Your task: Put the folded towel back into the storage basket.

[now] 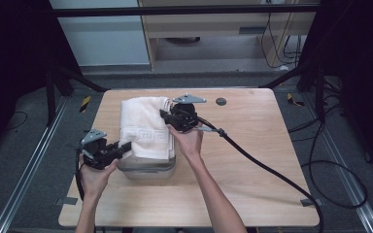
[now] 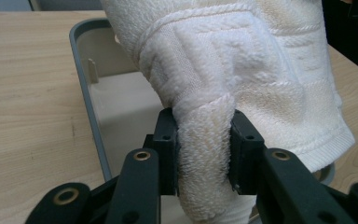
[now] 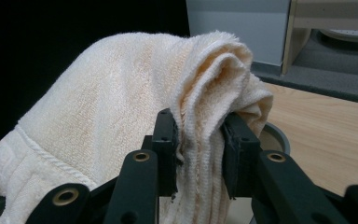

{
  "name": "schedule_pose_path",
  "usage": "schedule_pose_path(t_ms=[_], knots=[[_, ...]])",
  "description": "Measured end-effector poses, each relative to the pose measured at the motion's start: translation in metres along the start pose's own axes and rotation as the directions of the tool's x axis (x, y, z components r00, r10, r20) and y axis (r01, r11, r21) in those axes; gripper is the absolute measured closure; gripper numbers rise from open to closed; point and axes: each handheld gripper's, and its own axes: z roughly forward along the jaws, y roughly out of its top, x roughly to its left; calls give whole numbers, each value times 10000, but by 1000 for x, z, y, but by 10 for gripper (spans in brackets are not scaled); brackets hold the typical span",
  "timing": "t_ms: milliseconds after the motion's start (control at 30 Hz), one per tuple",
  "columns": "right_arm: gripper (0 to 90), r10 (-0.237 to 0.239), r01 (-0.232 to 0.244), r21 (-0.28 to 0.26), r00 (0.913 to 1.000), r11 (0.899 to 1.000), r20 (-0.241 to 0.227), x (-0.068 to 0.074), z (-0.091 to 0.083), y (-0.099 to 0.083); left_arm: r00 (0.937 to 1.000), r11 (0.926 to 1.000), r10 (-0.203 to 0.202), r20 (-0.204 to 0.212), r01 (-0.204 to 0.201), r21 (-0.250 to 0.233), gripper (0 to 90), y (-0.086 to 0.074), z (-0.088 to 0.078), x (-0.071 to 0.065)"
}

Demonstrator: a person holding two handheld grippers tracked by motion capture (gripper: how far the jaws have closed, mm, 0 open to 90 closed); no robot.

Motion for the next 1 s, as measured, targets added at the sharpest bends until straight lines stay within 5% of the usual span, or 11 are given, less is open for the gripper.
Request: schedule_pose_path(t_ms=[600, 1000], knots=[[685, 188, -206, 739, 9995, 9971, 238, -11, 25, -28, 9974, 9945, 374, -615, -312, 995, 679, -13, 24, 5], [655, 43, -109, 1513, 9990, 9884, 437, -13, 43, -53, 9886, 9766, 928, -1189, -671, 2044, 665, -19, 37, 5]])
